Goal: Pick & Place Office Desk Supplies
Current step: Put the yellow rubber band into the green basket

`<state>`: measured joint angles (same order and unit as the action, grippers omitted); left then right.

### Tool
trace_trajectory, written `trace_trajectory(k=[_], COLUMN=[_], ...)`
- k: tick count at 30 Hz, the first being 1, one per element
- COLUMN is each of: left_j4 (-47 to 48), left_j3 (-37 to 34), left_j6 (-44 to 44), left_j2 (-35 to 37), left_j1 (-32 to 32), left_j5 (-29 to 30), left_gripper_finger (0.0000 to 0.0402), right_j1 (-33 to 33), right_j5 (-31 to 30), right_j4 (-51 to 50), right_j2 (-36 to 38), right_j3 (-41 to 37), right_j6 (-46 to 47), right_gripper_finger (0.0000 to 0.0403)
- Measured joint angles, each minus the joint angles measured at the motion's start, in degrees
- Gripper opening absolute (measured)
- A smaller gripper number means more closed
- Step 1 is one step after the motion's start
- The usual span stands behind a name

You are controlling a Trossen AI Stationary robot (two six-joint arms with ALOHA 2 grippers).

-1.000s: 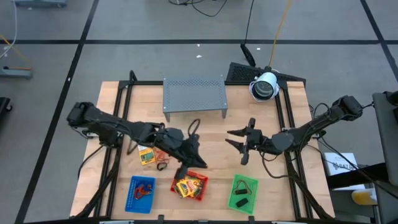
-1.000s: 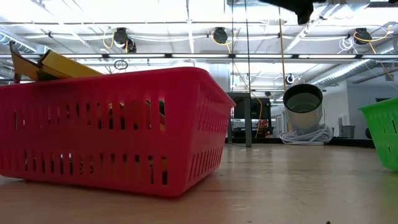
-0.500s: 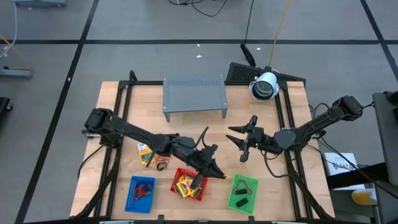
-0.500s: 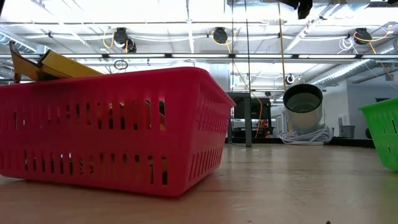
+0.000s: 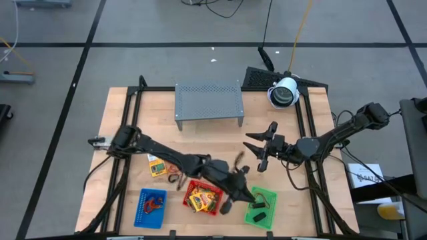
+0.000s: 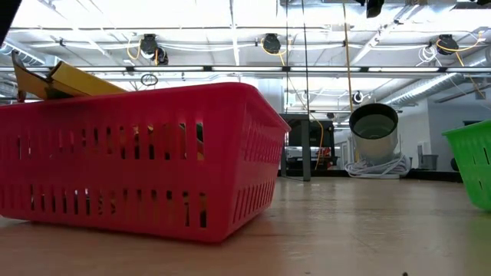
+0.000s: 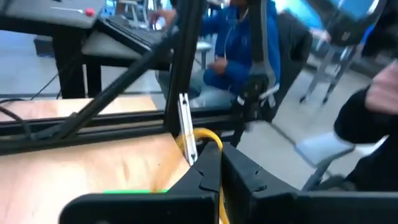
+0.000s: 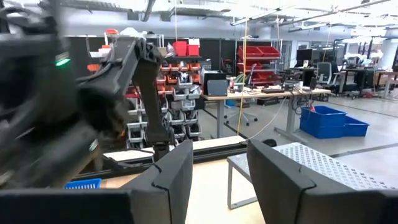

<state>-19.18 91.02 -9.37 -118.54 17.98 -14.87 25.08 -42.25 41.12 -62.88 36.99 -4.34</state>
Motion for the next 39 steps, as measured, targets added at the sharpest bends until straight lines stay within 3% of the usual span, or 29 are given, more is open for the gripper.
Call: trace_trajectory(k=[5, 18, 23, 39], left_j4=[4.44, -6.75, -11.19, -8.76], left_j3=[5.48, 5.75, 5.75, 5.77], left_j6=[3.55, 4.60, 3.31, 2.47], left_j2=[-4.88, -13.20, -16.78, -19.93], left_j1=[0.73, 0.90, 0.90, 1.41], left_j5=[1.22, 9.48, 10.31, 14.01], left_gripper_finger=[0.0006, 0.0007, 0.0004, 0.0004], right_j1=[0.69, 6.27, 8.06, 11.06], right_j5=[-0.04, 0.28, 0.29, 0.45], right_j4=[-1.59, -7.81, -8.30, -10.06], right_j2=[2.05, 10.37, 10.18, 5.86], right_j3=[-0.02, 0.00, 0.00, 0.00], right_j6=[-0.16, -0.99, -0.91, 3.53], right_gripper_finger=[0.0141, 0.0141, 0.0141, 0.0141])
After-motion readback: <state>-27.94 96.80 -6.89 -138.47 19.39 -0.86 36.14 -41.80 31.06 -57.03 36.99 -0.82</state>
